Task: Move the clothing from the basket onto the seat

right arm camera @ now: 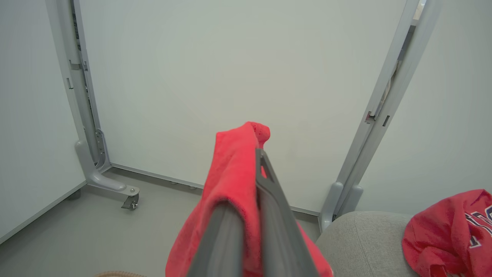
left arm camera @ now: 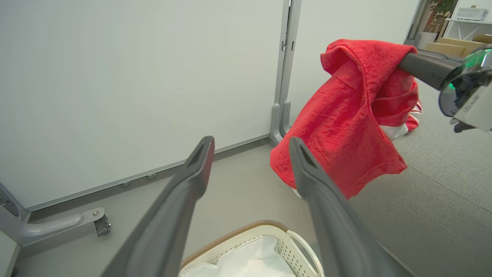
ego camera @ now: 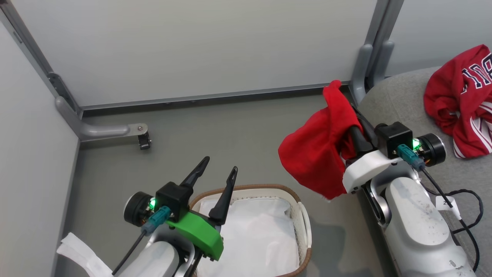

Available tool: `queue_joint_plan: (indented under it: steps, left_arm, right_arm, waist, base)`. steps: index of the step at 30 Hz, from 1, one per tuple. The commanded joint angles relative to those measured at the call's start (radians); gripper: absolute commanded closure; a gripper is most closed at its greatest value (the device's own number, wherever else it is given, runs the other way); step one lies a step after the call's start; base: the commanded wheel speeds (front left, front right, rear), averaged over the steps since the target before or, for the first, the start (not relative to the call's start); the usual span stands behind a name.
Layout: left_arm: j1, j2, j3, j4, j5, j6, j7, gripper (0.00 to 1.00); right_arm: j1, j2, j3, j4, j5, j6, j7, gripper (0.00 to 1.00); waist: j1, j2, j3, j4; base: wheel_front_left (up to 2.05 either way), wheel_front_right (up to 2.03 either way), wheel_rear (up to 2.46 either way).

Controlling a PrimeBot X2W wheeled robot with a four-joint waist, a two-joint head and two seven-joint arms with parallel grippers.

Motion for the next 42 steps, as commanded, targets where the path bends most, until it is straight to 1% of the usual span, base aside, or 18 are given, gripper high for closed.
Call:
queue_joint_plan:
  steps: [1,9,15,19,25,32,38,42]
  left_arm:
    - [0.018,-0.009,-0.005,0.006,0.000,0.004,-0.008,0.00]
    - [0.023,-0.039,-0.021,0.038,0.005,-0.006,-0.029,0.00]
    - [0.006,-0.047,-0.024,0.048,0.013,-0.009,-0.037,0.00]
    - [-0.001,-0.044,-0.027,0.049,0.019,-0.007,-0.038,0.00]
    - [-0.022,-0.044,-0.036,0.044,0.035,-0.002,-0.039,0.00]
    - [-0.051,-0.041,-0.045,0.050,0.053,0.001,-0.035,0.00]
    - [-0.078,-0.050,-0.063,0.048,0.066,-0.003,-0.027,0.00]
    - [-0.095,-0.046,-0.070,0.045,0.077,-0.003,-0.021,0.00]
  right_arm:
    - [0.012,-0.004,-0.011,-0.007,-0.010,-0.001,-0.005,1.00]
    - [0.028,-0.003,-0.034,-0.019,-0.018,-0.001,-0.005,1.00]
    - [0.021,-0.004,-0.030,-0.029,-0.018,-0.001,-0.005,1.00]
    - [0.013,-0.004,-0.032,-0.040,-0.028,-0.001,-0.005,1.00]
    - [0.016,-0.007,-0.048,-0.062,-0.041,-0.001,-0.005,1.00]
    - [0.011,-0.007,-0.035,-0.069,-0.037,-0.001,-0.005,1.00]
    - [0.003,-0.004,-0.038,-0.079,-0.029,-0.001,-0.005,1.00]
    - [-0.006,-0.003,-0.033,-0.077,-0.029,-0.001,-0.005,1.00]
  waist:
    - [0.0000,0.0000,0.003,-0.004]
    - [0.0000,0.0000,0.019,-0.034]
    - [0.0000,0.0000,0.034,-0.080]
    - [0.0000,0.0000,0.052,-0.135]
    - [0.0000,0.0000,0.088,-0.241]
    - [0.0000,0.0000,0.137,-0.366]
    - [0.0000,0.0000,0.179,-0.423]
    - [0.0000,0.0000,0.208,-0.433]
  base:
    - [0.00,0.00,0.00]
    - [0.00,0.00,0.00]
    - [0.00,0.00,0.00]
    - [0.00,0.00,0.00]
    - [0.00,0.00,0.00]
    - [0.00,0.00,0.00]
    - [0.00,0.00,0.00]
    - [0.00,0.00,0.00]
